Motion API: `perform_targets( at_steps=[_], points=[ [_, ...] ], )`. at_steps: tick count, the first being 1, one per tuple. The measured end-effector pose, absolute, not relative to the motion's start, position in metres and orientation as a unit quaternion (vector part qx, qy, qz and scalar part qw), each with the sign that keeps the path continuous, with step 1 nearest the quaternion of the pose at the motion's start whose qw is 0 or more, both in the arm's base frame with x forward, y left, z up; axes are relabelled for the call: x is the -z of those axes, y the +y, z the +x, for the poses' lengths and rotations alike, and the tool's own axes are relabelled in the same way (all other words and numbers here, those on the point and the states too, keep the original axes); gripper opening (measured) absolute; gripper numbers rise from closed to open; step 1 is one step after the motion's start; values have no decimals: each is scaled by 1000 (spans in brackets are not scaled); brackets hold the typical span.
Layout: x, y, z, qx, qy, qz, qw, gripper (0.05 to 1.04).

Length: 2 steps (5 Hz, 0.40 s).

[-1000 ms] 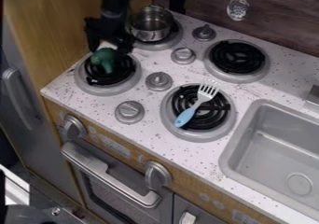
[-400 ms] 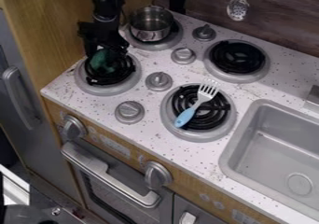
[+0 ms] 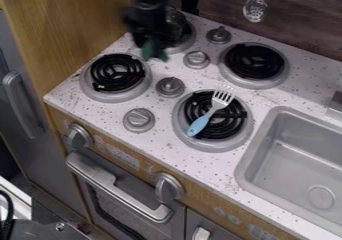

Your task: Put the green object between two right burners

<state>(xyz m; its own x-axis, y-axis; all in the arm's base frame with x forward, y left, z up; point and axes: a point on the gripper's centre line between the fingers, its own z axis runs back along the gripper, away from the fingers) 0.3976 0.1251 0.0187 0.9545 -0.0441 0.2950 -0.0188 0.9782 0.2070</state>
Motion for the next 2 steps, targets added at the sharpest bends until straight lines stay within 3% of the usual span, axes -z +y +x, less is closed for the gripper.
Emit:
perform_targets(
  at_steps=[1,2],
  points=[
    [-18,98,400,34,-139,93,985,576],
    [9,82,401,43,-117,88,988,574]
  ],
)
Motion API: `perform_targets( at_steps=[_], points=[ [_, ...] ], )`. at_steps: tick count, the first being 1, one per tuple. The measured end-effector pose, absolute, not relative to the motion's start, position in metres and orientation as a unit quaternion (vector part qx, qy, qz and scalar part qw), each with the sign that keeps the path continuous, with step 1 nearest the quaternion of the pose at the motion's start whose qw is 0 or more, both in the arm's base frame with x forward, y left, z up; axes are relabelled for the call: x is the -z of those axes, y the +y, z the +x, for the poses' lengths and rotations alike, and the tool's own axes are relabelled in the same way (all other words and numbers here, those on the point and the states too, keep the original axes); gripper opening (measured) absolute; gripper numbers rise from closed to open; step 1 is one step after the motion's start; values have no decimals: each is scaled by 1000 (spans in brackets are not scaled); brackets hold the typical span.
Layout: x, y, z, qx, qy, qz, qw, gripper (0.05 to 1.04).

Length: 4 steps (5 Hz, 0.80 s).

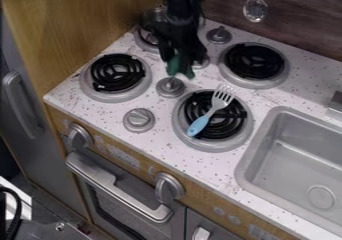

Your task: Put the green object between two right burners

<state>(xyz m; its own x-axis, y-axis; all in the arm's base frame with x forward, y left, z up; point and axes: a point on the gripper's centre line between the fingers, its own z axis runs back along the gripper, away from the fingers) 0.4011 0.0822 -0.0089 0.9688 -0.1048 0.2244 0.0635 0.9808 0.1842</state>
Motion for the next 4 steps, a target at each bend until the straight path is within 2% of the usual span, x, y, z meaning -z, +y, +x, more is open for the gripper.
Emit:
perform_targets(
  at_steps=[1,2,3,4],
  points=[
    [18,82,402,42,-105,87,990,573],
    [29,80,407,49,-94,92,990,641],
    [30,75,409,44,-102,88,990,932],
    [31,61,399,59,-102,75,990,1000]
  ],
)
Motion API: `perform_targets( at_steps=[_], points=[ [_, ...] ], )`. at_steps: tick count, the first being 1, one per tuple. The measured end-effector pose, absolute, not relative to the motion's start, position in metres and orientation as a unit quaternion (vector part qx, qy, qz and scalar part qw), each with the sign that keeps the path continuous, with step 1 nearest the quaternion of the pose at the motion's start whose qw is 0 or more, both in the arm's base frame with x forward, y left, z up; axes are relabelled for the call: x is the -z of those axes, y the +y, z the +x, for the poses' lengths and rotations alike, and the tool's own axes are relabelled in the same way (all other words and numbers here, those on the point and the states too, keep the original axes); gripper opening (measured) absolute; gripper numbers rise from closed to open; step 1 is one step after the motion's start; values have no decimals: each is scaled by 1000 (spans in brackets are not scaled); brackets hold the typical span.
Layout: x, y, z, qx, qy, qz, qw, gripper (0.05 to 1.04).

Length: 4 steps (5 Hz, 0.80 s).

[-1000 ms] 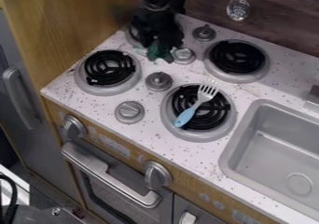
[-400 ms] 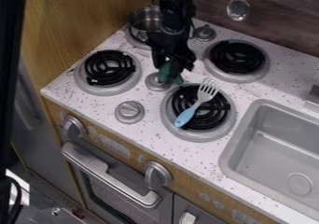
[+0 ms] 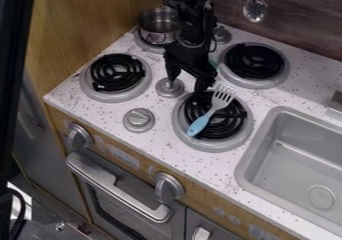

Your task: Put the green object between two right burners

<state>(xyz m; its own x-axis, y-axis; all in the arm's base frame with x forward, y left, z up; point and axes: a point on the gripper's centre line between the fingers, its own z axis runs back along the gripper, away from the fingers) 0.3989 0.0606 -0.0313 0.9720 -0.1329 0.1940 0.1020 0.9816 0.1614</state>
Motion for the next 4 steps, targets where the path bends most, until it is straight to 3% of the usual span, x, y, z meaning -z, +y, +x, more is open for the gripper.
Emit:
perform_targets(
  at_steps=[1,2,4],
  points=[
    [-9,56,393,61,-136,81,986,1000],
    [-27,46,367,56,-138,63,987,1000],
    [-18,42,303,4,-59,52,997,999]
  ],
)
